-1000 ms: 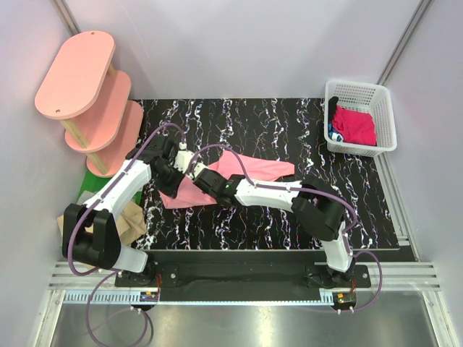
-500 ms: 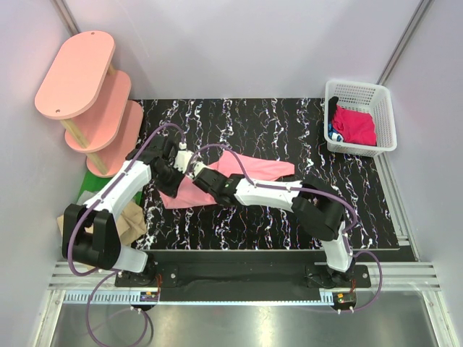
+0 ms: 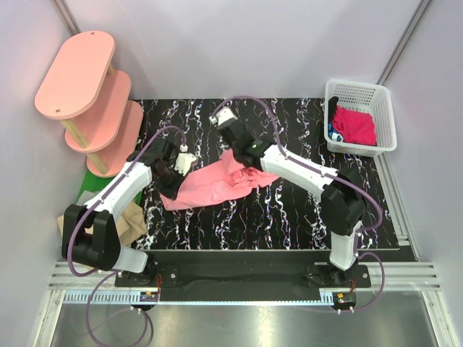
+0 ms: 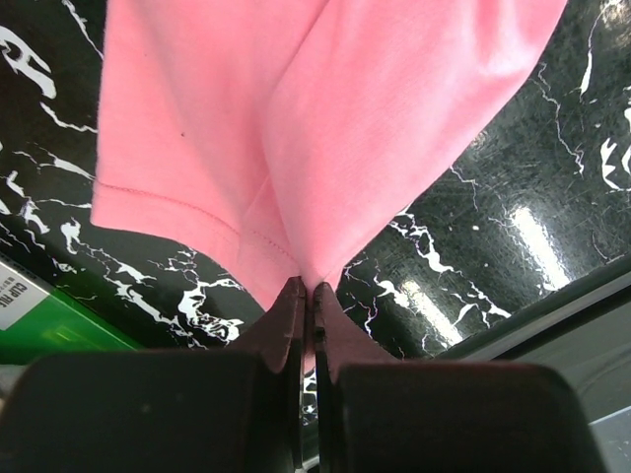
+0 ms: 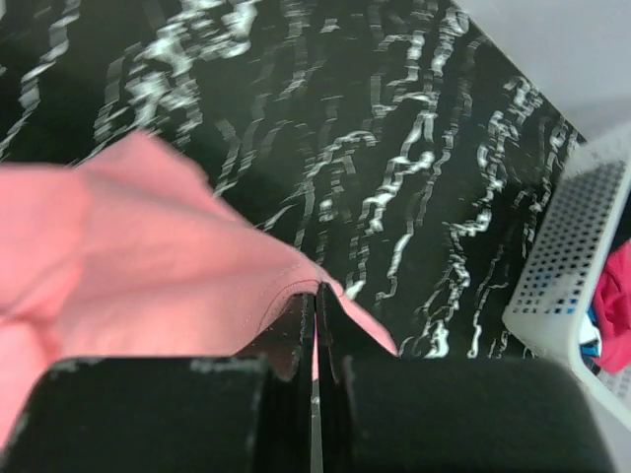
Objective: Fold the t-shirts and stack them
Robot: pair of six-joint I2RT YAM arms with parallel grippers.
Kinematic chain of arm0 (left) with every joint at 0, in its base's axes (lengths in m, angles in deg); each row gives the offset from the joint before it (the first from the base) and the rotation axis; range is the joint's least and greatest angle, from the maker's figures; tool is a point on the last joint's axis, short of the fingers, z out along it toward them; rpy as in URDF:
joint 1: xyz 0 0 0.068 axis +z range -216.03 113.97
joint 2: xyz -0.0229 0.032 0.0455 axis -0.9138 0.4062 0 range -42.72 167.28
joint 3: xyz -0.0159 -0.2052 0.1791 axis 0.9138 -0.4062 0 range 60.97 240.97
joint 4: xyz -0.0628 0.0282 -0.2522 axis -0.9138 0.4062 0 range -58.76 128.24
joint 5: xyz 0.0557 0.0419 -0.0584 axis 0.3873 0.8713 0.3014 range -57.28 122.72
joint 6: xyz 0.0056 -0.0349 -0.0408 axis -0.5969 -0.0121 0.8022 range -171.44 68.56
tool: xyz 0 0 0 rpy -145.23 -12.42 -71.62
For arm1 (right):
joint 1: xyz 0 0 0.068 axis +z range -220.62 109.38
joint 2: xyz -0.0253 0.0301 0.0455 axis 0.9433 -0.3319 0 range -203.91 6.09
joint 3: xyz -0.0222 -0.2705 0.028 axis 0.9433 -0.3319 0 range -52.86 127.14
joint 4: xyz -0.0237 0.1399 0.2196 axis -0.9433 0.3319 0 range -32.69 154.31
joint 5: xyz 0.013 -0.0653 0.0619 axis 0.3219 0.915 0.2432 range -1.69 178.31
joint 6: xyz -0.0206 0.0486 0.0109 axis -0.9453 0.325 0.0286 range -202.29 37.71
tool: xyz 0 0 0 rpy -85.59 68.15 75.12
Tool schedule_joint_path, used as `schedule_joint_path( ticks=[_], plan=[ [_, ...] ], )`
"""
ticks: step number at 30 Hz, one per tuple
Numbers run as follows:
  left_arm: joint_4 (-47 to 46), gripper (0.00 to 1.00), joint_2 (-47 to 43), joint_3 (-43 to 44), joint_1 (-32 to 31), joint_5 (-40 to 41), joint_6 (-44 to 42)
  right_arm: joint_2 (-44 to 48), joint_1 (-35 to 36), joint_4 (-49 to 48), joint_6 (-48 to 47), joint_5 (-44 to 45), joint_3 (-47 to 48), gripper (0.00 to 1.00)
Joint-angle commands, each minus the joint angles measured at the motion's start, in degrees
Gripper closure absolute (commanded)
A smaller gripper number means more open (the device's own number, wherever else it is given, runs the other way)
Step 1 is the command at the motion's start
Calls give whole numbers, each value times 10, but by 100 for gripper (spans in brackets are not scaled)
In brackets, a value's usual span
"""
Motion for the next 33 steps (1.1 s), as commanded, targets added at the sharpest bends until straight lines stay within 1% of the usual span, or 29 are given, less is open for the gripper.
schedule_joint_path(
  ticks=[1,2,5,7,11,13,16,17,19,21,22,24,25,26,27,28,30,33],
  plan=[
    [0,100,-24,-14,-1,14,-14,-20,-80,-4,33,1,71,100],
    [-1,100,-30,-17,-1,17,-17,-33,-96,4,41,6,96,100],
    [-4,100,-52,-33,0,43,-30,-44,-151,32,75,30,127,100],
    [-8,100,-64,-49,0,69,-48,-40,-184,48,98,51,130,100],
    [-8,100,-103,-84,4,107,-80,-7,-216,58,113,68,111,100],
    [-8,100,-130,-113,4,133,-99,9,-220,57,113,74,102,100],
    [9,100,-160,-145,4,142,-114,20,-220,68,113,103,105,100],
    [16,100,-166,-151,4,139,-117,23,-220,88,133,110,108,100],
    [38,100,-181,-168,4,133,-125,32,-220,112,143,127,116,100],
    [46,100,-191,-184,4,137,-128,45,-220,156,165,137,121,100],
    [46,97,-199,-188,4,142,-128,64,-220,169,174,134,116,100],
    [55,62,-207,-193,4,138,-132,89,-220,189,193,126,102,100],
    [59,55,-209,-191,4,131,-132,114,-220,193,197,123,82,100],
    [67,51,-213,-176,4,122,-134,125,-220,198,204,123,73,100],
    [82,40,-214,-164,4,112,-131,135,-220,199,208,117,65,100],
    [85,33,-213,-149,4,94,-127,146,-220,202,208,116,52,100],
    [81,24,-210,-99,4,76,-118,148,-220,203,213,109,45,100],
    [45,22,-181,-36,4,79,-90,131,-220,212,221,94,54,100]
  ],
)
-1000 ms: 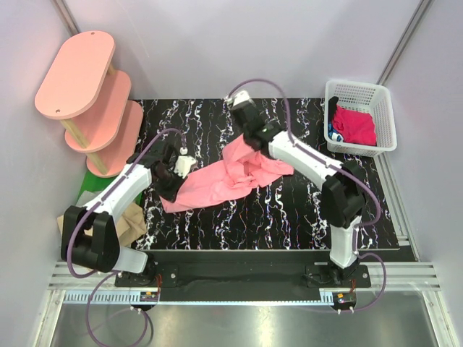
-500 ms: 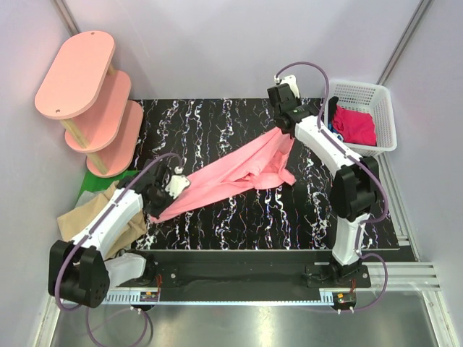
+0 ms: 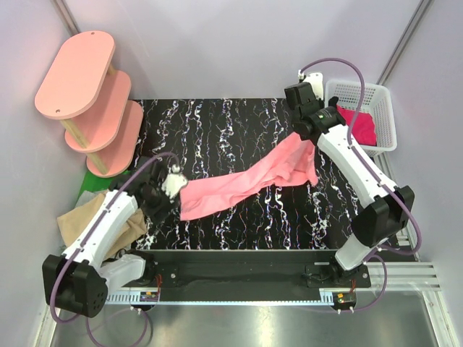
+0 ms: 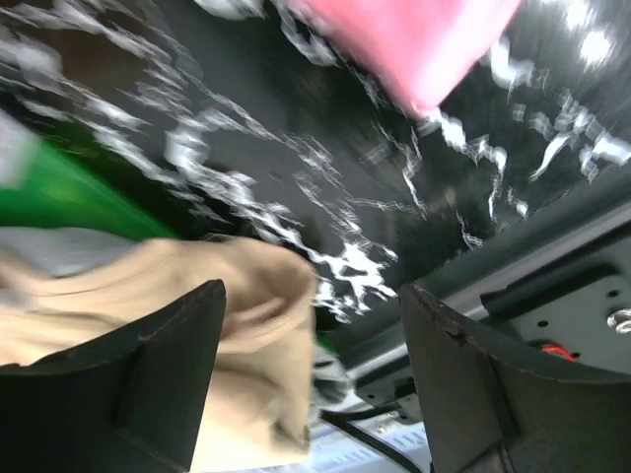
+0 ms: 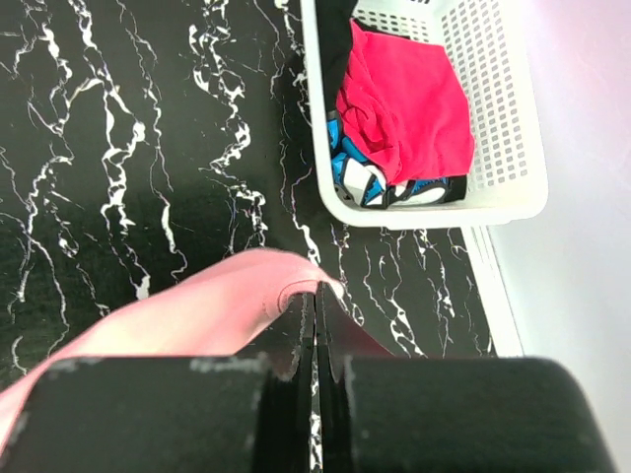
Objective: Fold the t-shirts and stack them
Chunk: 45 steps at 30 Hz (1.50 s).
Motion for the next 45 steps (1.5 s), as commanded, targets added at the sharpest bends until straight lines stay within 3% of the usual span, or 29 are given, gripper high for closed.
schedule_joint_path(
  ticks=[1,3,7,11,21,37,40,41,45],
  plan=[
    [-55,22,28,105,1,-20,33,-17,-2,16,30,1,9,100],
    [-84,23,82,125,2,-12,53,-30,-1,22,34,-6,18,100],
    [-129,36,226,160,-1,6,103,-38,-1,25,42,-32,23,100],
    [-135,40,329,223,-41,-3,131,-35,1,28,45,-45,17,100],
    [-112,34,337,244,-133,-130,148,-31,4,29,48,-46,6,100],
    [-142,41,461,258,-138,-94,155,-26,9,29,45,-53,11,100],
    [-142,73,453,253,-138,-99,156,-26,10,29,44,-53,11,100],
    [-142,98,448,252,-138,-99,157,-26,10,30,43,-53,11,100],
    [-137,100,406,237,-138,-91,158,-27,11,30,42,-52,16,100]
  ],
)
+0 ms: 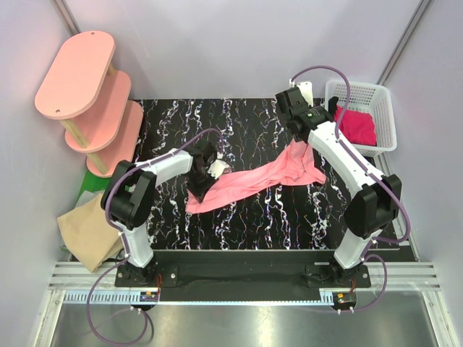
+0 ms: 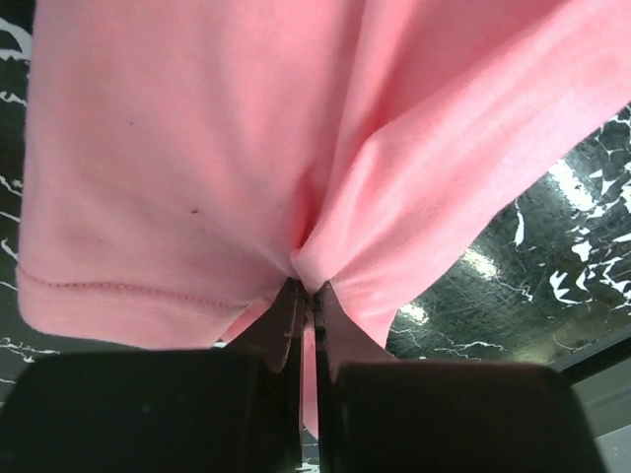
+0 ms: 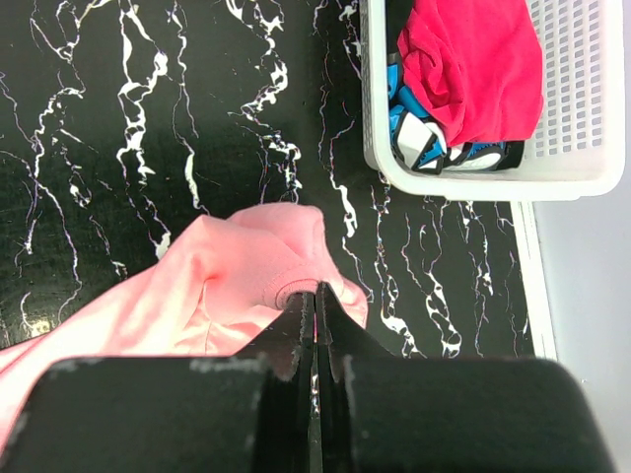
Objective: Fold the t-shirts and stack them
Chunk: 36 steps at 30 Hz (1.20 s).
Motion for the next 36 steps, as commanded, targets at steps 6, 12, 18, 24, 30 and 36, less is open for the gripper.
schedule_joint_path(
  ticks=[6,12,18,24,30,36],
  plan=[
    [4,100,-108,-4,1,66,-12,17,8,-2,-1,-5,21,100],
    [34,100,-178,1,5,83,-20,22,10,-3,-1,-2,17,100],
    [96,95,-273,-37,-8,35,-30,27,10,-3,-6,4,16,100],
    [235,51,-307,-109,-23,-19,-127,18,10,0,-3,3,22,100],
    [224,26,-269,-146,-22,-24,-151,7,11,6,-1,3,31,100],
    [37,62,-194,-108,6,132,-47,7,12,7,-1,-1,29,100]
  ],
)
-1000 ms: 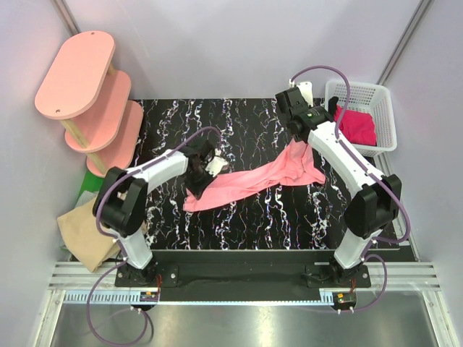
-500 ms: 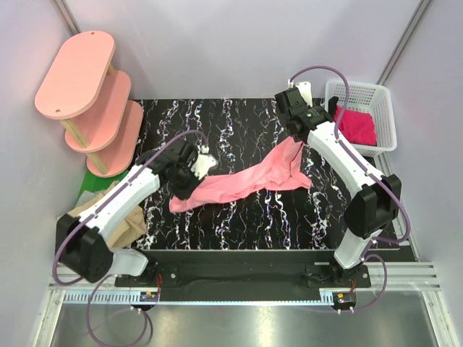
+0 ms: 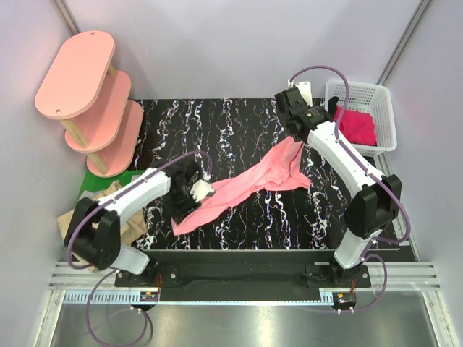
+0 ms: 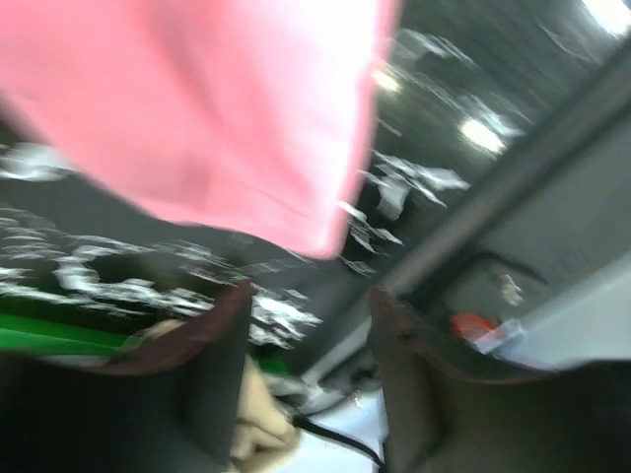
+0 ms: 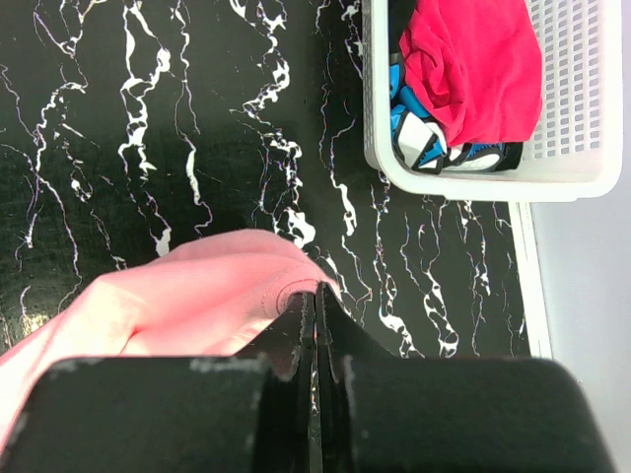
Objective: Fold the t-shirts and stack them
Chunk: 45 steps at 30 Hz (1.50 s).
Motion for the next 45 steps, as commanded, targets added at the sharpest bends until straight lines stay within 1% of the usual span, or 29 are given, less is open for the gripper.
schedule_joint_path(
  ticks=[1,3,7,11,13,16,17,21,26,29,31,36,41,42,45],
  plan=[
    [-134,66,68,56,32,95,63,8,8,1,2,0,24,100],
    [-159,74,108,92,50,106,92,8,9,0,3,0,23,100],
    [-165,80,171,127,52,118,109,6,10,1,1,1,24,100],
    [-160,80,185,107,30,104,104,8,10,1,0,4,24,100],
    [-151,79,180,87,24,79,94,4,10,1,1,5,26,100],
    [-145,74,162,66,24,71,88,2,9,2,2,2,29,100],
    [-144,70,157,61,24,71,87,1,9,0,2,0,29,100],
    [-147,58,166,45,24,71,86,-3,11,2,4,-3,29,100],
    [-149,57,182,53,24,71,90,-2,13,1,0,-1,29,100],
    [-127,47,162,64,28,71,83,1,13,2,-2,6,27,100],
    [-109,42,136,79,34,46,78,4,13,1,-3,7,25,100],
    [-57,40,97,85,41,-1,64,4,13,2,-2,7,27,100],
    [-15,47,67,77,41,-31,54,6,13,2,-6,11,29,100],
    [-8,47,61,75,41,-44,51,6,13,1,-6,10,29,100],
    [-5,46,51,63,42,-46,51,5,13,1,-5,9,30,100]
  ],
)
